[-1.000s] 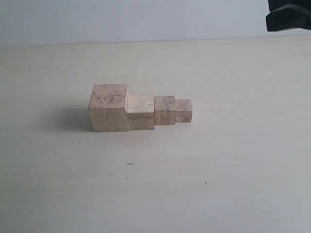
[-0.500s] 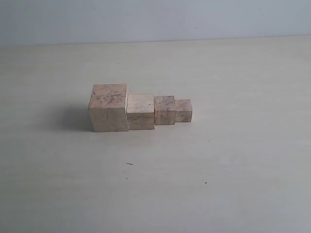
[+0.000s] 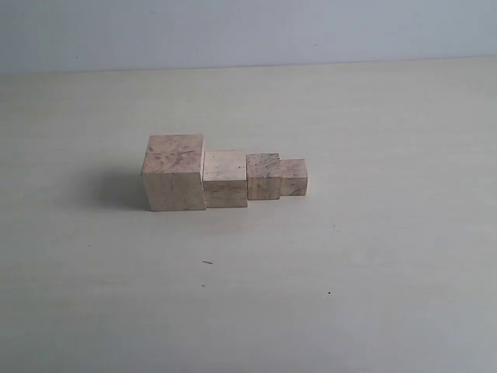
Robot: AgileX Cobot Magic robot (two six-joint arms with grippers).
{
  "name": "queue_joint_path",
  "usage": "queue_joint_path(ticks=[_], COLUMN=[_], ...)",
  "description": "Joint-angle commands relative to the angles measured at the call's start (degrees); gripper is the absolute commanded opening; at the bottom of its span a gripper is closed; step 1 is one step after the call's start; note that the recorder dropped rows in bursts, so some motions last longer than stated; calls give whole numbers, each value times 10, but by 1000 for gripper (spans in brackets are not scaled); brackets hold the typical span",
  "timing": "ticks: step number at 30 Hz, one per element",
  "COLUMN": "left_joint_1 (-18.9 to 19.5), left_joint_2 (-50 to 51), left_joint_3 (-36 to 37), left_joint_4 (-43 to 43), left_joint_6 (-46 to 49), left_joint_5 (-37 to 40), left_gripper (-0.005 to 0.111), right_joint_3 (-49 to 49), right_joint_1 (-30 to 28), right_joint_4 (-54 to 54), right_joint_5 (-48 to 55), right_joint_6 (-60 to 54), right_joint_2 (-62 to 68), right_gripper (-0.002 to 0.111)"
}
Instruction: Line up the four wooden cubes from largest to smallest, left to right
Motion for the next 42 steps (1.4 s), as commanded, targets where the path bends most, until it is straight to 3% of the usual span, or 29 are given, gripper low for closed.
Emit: queue_joint_path(ticks=[1,8,14,42], left_joint_1=[-4,-4,-4,-4], left_joint_2=[-4,-4,-4,-4], left_joint_3=[2,2,2,2], left_joint_4=[-3,-3,-3,-3], left_joint_6=[0,0,0,0], left_joint_5=[-7,-7,-7,-7], left_gripper=[0,0,0,0], right_joint_3=[26,86,120,120], right_joint_1=[-3,-3,3,13], right_joint_4=[-5,-9,-103,-108], right_joint_5=[-9,-9,-9,113], right_joint_6=[-2,8,110,73], right_joint_2=[-24,-100,-118,-118], right_gripper=[0,0,0,0])
